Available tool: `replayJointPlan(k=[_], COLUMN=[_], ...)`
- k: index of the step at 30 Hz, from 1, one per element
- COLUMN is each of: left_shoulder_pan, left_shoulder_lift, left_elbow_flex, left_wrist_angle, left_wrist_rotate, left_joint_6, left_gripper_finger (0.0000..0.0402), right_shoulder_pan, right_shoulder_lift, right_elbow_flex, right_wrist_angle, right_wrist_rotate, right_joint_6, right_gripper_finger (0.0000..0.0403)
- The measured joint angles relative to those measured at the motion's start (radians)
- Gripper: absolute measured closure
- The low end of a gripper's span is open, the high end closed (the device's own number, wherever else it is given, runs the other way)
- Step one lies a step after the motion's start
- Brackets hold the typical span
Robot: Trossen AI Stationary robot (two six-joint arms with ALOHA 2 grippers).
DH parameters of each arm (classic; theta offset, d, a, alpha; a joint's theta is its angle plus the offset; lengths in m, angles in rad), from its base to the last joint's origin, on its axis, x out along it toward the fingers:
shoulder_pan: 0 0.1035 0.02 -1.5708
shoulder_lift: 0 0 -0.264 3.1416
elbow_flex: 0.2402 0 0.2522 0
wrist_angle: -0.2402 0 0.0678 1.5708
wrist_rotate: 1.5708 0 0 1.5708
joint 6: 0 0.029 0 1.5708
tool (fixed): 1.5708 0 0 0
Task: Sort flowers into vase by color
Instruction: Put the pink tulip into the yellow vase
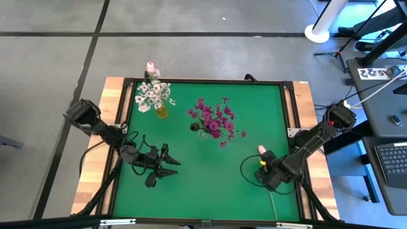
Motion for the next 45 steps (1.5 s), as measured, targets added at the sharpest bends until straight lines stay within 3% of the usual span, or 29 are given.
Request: replayJointPlan(k=[18, 24, 30, 37, 45], left_shoulder_pan=[0.000, -0.018, -0.028, -0.028, -0.028], left_shoulder_lift=[0.000, -0.001, -0.007, -0.038, -0.158], left_elbow_flex=[0.000, 0.000, 0.001, 0.001, 0.001], left_wrist_angle=[0.002, 0.169, 0.197, 0.195, 0.125], left_wrist_rotate=[-0.005, 0.026, 0.024, -0.029, -0.070], left_joint_6=[-0.027, 0.066, 0.136, 0.186, 0.269], left_gripper_finger=[0.0228, 0.0228, 0.0227, 0.0227, 0.0227], right_shoulder_pan=[-0.033, -0.036, -0.034, -0.033, -0.007], right_shoulder_lift=[0.000, 0.005, 0.001, -0.037, -0.068], right_elbow_flex=[0.010, 0.058, 0.126, 0.264, 0.449], right_wrist_angle=[0.003, 0.012, -0.012, -0.079, -0.027], right_wrist_rotate=[0.024, 0.102, 0.189, 0.391, 0.642], right_joint_6=[-0.144, -0.245, -0.308, -0.417, -0.726], right_gripper_finger=[0.0328, 0.0392, 0.0385, 0.0394, 0.0398])
